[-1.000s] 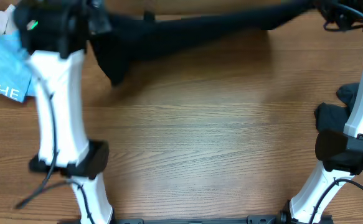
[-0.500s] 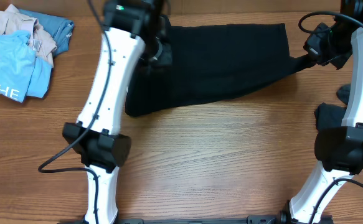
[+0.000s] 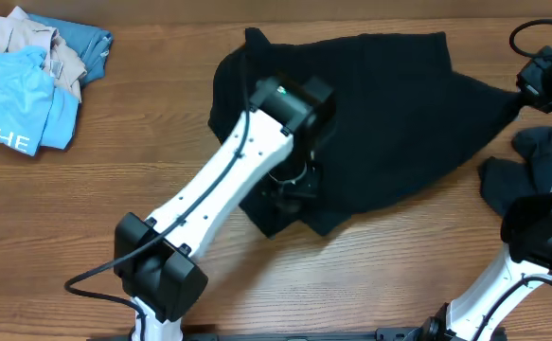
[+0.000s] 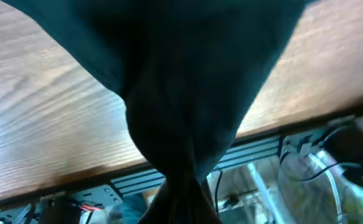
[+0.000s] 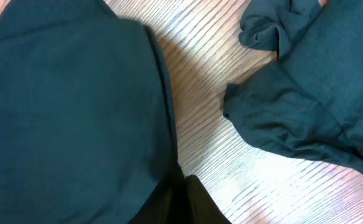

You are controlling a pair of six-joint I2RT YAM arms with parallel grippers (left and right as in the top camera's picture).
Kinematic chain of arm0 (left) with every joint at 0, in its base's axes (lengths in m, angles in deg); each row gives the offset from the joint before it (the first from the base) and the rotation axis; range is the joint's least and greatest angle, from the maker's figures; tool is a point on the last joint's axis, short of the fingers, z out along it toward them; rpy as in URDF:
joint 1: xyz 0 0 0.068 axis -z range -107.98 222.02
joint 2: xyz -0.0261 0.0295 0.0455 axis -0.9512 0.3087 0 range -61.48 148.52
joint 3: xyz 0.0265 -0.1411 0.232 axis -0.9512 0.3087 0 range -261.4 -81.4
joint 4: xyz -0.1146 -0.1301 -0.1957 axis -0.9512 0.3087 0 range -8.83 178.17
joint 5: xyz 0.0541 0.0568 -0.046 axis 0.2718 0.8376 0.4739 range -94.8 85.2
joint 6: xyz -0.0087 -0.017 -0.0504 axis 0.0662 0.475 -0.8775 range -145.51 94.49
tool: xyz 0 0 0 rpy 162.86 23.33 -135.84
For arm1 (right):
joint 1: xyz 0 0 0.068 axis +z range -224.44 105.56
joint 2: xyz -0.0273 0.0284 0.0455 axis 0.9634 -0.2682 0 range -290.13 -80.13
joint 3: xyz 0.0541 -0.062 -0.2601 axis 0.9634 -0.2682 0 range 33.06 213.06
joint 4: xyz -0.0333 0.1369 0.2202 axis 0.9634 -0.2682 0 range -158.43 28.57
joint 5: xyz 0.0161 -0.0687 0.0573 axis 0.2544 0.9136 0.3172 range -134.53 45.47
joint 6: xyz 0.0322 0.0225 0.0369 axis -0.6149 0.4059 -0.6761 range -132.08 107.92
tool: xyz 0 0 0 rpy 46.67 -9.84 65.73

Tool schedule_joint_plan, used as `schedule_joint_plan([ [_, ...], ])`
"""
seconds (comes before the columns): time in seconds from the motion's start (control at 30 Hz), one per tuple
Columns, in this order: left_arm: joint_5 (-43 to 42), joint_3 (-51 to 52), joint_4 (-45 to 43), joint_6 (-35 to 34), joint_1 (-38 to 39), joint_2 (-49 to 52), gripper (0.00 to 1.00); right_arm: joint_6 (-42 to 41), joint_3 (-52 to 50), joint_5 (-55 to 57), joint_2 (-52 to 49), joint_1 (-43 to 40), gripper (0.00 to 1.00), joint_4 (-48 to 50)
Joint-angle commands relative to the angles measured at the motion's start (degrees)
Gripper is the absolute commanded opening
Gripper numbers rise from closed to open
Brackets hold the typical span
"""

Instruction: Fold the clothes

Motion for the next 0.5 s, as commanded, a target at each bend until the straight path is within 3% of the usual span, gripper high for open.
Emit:
schedule_joint_plan([
  [0.0,-1.9,1.73,0.15,-0.22,5.46,-1.7,0.04,1.01,0.07,0.17,0.28,0.04,0.12,0.13],
  [0.2,-0.35,3.39,0.15,1.44,9.42,-1.68,0.08,1.01,-0.02,2.34,0.28,0.04,0.14,0.13],
  [0.23,-0.17,4.63,0.17,1.46,9.46,-1.68,0.11,1.01,-0.02,2.36,0.28,0.04,0.18,0.13],
  [0.33,1.22,9.7,-0.59,1.44,9.46,-1.57,0.44,0.98,-0.02,2.49,0.28,0.04,0.54,0.15],
  [0.37,1.88,10.91,-1.16,1.44,9.46,-1.57,0.64,0.98,-0.02,2.99,0.28,0.02,0.65,0.17],
  [0.4,3.96,11.61,-1.79,1.42,9.46,-1.57,0.96,0.96,-0.02,3.39,0.28,-0.09,0.86,0.42],
  [0.47,7.1,11.82,-3.67,1.38,9.46,-1.57,1.0,0.72,-0.02,3.41,0.26,-0.2,0.97,1.11],
])
